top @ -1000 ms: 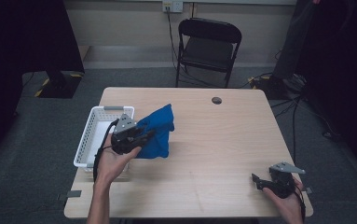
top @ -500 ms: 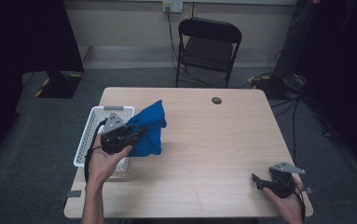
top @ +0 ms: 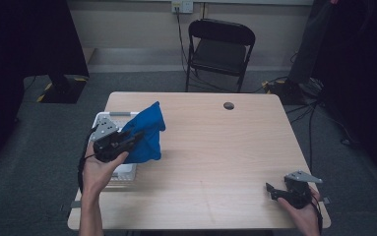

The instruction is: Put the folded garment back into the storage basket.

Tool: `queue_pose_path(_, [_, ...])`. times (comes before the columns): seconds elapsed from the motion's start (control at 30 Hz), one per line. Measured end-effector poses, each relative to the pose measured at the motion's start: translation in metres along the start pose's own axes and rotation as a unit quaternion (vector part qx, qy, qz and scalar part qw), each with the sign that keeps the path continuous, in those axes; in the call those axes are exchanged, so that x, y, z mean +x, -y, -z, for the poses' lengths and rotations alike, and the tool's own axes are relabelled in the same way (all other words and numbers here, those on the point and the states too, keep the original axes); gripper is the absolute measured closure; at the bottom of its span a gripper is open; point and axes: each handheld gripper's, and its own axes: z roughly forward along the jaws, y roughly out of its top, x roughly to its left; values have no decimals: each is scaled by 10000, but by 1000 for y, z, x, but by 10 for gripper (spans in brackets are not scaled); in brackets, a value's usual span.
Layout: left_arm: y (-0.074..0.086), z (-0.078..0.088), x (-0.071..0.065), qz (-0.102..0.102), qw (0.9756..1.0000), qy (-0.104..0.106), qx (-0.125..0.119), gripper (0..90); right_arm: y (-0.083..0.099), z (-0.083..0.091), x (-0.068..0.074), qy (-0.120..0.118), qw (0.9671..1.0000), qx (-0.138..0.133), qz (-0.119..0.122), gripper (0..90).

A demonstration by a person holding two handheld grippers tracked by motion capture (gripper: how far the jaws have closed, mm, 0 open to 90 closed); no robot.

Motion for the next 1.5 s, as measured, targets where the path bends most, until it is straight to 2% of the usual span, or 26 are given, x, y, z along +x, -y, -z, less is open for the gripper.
queue_pose_path(0.6, [5,27,22,138,9991,-361,-195,714,0,0,0,0,10000,0,0,205])
queue_pose_path(1.0, [6,30,28,117,9984,-525,-182,714,0,0,0,-1,10000,-1,-1,205])
queue_pose_path(1.33, [16,22,38,175,9975,-686,-32,714,0,0,0,-1,10000,0,-2,205])
queue_pose_path(1.5, [23,19,43,266,9969,-747,2,714,0,0,0,-1,10000,-1,-3,205])
